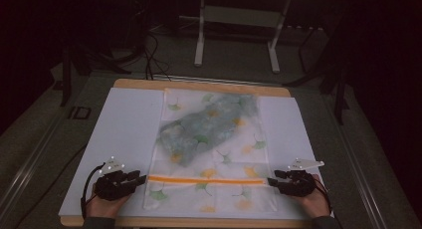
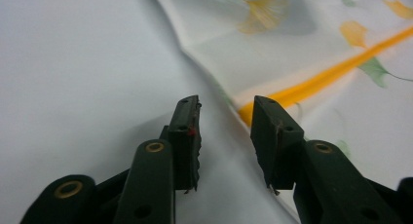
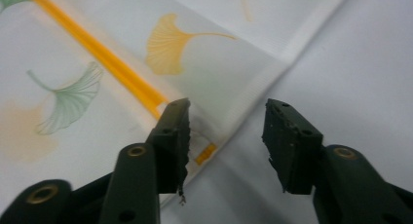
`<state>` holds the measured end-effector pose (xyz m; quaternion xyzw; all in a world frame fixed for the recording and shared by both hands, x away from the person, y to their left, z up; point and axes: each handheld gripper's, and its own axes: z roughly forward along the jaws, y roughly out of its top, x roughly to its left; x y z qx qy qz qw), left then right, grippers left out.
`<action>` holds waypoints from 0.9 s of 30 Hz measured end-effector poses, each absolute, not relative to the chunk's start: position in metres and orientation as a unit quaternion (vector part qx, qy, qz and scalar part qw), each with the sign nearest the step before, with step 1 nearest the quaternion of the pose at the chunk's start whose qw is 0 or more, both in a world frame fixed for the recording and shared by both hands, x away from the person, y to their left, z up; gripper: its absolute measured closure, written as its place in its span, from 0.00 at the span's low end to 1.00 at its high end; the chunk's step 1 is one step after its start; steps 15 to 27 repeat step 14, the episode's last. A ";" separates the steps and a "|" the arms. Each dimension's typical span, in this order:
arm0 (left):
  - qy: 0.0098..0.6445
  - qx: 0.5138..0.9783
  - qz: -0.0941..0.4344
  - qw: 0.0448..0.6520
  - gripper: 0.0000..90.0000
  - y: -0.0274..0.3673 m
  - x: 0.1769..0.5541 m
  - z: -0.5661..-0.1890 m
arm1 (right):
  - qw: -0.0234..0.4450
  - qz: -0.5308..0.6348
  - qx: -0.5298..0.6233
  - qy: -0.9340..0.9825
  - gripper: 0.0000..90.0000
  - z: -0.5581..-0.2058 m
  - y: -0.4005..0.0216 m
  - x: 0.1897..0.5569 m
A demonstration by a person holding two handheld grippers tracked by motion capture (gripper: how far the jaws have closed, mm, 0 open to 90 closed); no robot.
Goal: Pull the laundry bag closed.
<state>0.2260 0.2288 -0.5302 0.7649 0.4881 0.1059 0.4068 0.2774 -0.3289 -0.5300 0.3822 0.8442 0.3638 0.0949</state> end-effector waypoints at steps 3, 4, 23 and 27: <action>0.494 0.762 0.128 0.398 0.69 0.229 0.227 -0.530 | 0.107 0.366 0.399 0.834 0.52 -0.532 -0.331 0.278; 0.499 0.759 0.140 0.394 0.67 0.229 0.228 -0.531 | 0.110 0.368 0.402 0.831 0.50 -0.532 -0.331 0.279; 0.546 0.734 0.219 0.339 0.54 0.231 0.245 -0.540 | 0.159 0.405 0.455 0.777 0.43 -0.526 -0.338 0.285; 0.546 0.734 0.219 0.339 0.54 0.231 0.245 -0.540 | 0.159 0.405 0.455 0.777 0.43 -0.526 -0.338 0.285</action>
